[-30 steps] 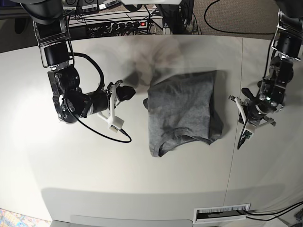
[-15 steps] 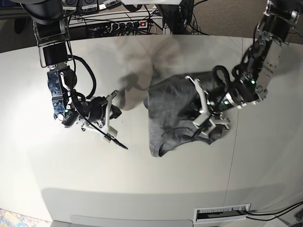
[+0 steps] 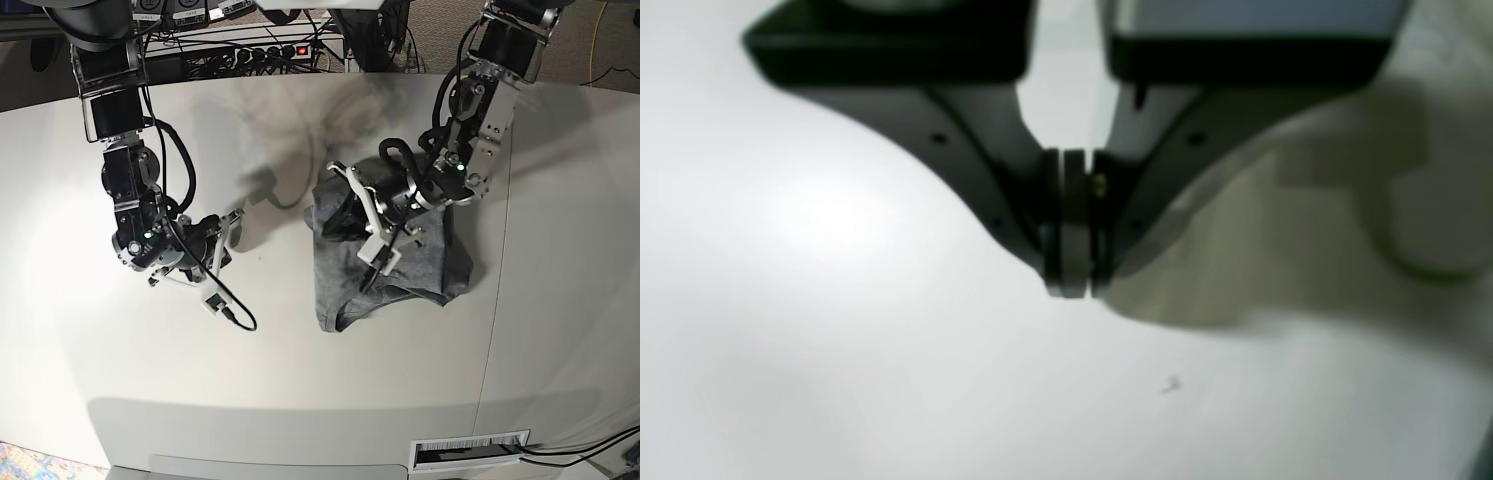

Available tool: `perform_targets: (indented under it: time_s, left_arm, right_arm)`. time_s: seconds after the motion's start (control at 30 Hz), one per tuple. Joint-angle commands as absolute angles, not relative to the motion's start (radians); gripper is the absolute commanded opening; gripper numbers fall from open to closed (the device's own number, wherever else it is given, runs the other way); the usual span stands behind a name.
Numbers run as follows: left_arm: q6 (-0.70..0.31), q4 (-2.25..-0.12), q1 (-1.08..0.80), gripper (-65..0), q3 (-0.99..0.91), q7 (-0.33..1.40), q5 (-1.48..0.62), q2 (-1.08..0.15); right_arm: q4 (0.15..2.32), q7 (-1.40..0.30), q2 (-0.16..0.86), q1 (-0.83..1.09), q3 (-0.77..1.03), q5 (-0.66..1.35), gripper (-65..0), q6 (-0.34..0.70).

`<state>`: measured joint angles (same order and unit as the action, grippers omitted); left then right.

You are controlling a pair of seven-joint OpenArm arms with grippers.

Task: Fold the T-shirt properly
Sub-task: 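Grasp the folded bundle edge with the left gripper, then drag the bundle with the left gripper away from the right gripper and release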

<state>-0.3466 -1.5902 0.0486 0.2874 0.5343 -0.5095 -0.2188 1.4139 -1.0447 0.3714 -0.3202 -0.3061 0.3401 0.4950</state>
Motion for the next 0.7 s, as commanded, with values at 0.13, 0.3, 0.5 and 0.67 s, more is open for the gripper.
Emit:
perform_targets:
  time_s: [0.13,0.3,0.5,0.67]
  left_arm:
    - [-0.369,-1.481,0.038,-65.0,0.283,0.489,-0.462,-0.239]
    - [-0.368,-1.466,0.007,-65.0,0.283,0.424,-0.317,-0.269]
    - [-0.367,-1.454,0.008,-65.0,0.283,0.359,-0.281,-0.368]
    - [-0.368,-1.404,0.045,-65.0,0.283,0.313,-0.279,-0.433]
  right_arm:
    - [1.520,-1.051,0.383,-0.349,-0.192,0.364,-65.0,0.489]
    - [1.550,-1.108,0.383,-0.346,-0.064,0.478,-65.0,0.490]
    - [1.551,-1.107,0.416,-0.300,-0.018,0.525,-65.0,0.490]
    - [1.552,-1.106,0.432,-0.282,-0.018,0.529,-65.0,0.490]
